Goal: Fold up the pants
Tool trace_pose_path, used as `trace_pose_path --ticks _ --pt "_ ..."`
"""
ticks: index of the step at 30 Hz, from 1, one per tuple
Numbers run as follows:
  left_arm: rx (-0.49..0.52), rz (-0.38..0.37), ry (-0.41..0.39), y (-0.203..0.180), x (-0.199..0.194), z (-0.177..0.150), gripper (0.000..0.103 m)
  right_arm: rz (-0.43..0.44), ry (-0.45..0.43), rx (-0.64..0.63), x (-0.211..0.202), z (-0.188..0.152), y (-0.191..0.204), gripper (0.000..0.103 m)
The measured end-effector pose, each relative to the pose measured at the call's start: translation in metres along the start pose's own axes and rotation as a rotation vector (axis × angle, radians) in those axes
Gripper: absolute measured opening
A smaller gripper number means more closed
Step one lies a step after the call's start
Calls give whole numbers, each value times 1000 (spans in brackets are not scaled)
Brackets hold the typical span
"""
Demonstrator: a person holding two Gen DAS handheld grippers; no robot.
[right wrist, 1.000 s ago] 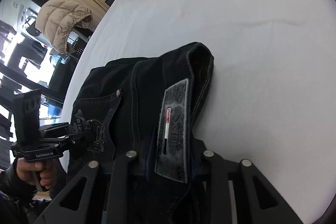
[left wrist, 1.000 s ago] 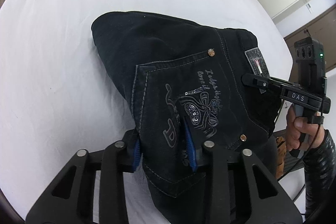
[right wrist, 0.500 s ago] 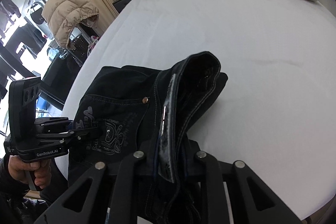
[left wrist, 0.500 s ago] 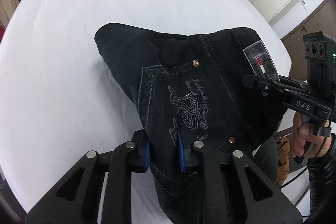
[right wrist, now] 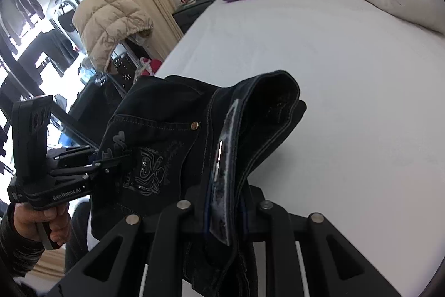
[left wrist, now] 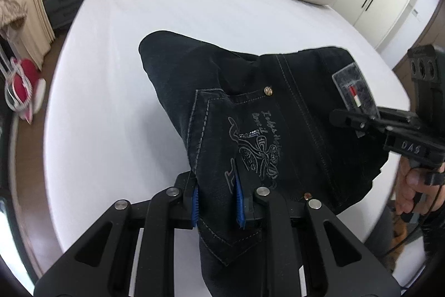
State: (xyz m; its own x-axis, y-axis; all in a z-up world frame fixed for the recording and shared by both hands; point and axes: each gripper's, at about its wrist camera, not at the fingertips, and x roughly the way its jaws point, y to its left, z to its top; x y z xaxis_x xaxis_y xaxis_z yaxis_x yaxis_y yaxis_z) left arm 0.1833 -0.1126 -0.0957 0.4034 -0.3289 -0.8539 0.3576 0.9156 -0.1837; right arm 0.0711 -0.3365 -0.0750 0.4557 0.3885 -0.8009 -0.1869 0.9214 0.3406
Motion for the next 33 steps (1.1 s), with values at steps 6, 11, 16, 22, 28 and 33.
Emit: trace_pose_path --ticks 6,11,16,22,28,33 --pt "-22 27 -14 53 17 57 18 50 -30 67 53 66 -8 18" --pt "-64 -22 5 91 55 84 18 80 -3 147 101 97 -32 18" --pt "-156 -79 55 117 101 83 21 94 51 250 143 95 -68 20" --pt "-198 -133 6 138 118 71 42 198 -8 352 158 69 -103 38" --pt "-225 -142 -68 160 118 62 43 218 -41 334 143 62 -97 56" --pt "-211 -23 -228 154 57 53 68 86 -126 271 95 48 -75 75"
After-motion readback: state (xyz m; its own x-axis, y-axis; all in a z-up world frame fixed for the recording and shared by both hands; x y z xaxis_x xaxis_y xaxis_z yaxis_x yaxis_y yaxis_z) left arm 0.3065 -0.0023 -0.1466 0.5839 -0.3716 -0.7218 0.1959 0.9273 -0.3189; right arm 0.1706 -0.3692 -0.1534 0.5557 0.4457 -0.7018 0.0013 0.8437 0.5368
